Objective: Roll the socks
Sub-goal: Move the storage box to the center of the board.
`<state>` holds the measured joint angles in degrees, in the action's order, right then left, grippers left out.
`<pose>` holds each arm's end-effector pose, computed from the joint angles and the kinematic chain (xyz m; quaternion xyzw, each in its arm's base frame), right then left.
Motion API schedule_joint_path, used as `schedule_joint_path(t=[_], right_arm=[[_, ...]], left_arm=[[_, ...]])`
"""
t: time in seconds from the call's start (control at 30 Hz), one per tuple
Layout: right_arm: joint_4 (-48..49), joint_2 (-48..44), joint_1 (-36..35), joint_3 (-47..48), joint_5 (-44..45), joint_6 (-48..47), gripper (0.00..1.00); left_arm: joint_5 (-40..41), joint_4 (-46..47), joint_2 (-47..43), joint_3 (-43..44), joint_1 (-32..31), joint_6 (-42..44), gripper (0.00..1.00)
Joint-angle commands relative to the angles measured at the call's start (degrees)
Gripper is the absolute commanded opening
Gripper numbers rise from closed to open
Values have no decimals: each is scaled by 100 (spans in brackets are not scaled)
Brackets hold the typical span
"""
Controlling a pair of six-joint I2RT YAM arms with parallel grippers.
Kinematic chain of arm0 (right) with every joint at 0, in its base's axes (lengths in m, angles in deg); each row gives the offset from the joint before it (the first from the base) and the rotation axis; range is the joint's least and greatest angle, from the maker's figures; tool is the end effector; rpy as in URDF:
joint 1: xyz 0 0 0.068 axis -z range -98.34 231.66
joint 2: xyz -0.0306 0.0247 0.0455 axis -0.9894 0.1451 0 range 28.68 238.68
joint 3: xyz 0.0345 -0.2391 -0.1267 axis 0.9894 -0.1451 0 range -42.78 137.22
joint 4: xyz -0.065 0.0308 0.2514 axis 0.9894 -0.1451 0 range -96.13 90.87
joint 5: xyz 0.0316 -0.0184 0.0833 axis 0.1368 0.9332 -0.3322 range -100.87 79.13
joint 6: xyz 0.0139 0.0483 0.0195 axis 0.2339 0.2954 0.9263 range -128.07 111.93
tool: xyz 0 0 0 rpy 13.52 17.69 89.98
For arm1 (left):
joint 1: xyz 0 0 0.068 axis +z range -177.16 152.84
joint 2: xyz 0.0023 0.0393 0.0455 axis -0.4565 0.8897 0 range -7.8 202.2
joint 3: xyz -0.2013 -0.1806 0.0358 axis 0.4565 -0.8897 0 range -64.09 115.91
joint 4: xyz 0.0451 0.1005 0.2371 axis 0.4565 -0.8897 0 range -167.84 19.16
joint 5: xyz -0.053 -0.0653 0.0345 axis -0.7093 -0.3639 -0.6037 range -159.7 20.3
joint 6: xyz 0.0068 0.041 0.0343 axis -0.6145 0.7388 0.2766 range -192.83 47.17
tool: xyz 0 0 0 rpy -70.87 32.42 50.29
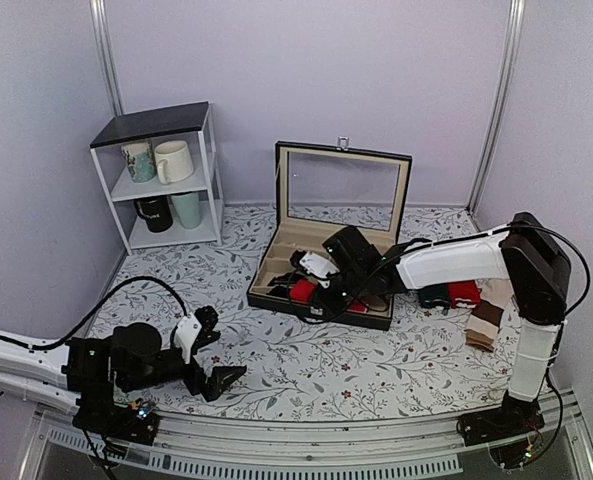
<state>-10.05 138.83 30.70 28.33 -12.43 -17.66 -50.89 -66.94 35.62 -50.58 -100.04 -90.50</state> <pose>0.2574 0.3186 0.1697 -0.4776 0.8090 0.1329 0.3158 0.0602 -0.1565 0.1777 0.3109 0.7815 -0.2739 0.4664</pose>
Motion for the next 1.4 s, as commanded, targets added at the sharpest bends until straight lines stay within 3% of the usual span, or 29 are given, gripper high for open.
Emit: schedule_joint_path(t=[0.0,0.3,0.67,1.13,1.37], right_arm=[[-1150,169,-324,-246,-839,429,1],[-936,-489,263,339,-1049,295,0],[-932,-1827,1489,81,-1755,-709,1],[-626,-1351,1990,-16,-1592,-2381,2],[257,-1247,1993,-298,-774,-3176,2]], left_arm=[[-39,3,44,-43,82,9,99],[-42,32,4,-97,85,-17,100],[-25,96,25,-119,91,27,100],[-29,169,82,-104,97,80,100],[-26,161,-8,-147,97,62,99]])
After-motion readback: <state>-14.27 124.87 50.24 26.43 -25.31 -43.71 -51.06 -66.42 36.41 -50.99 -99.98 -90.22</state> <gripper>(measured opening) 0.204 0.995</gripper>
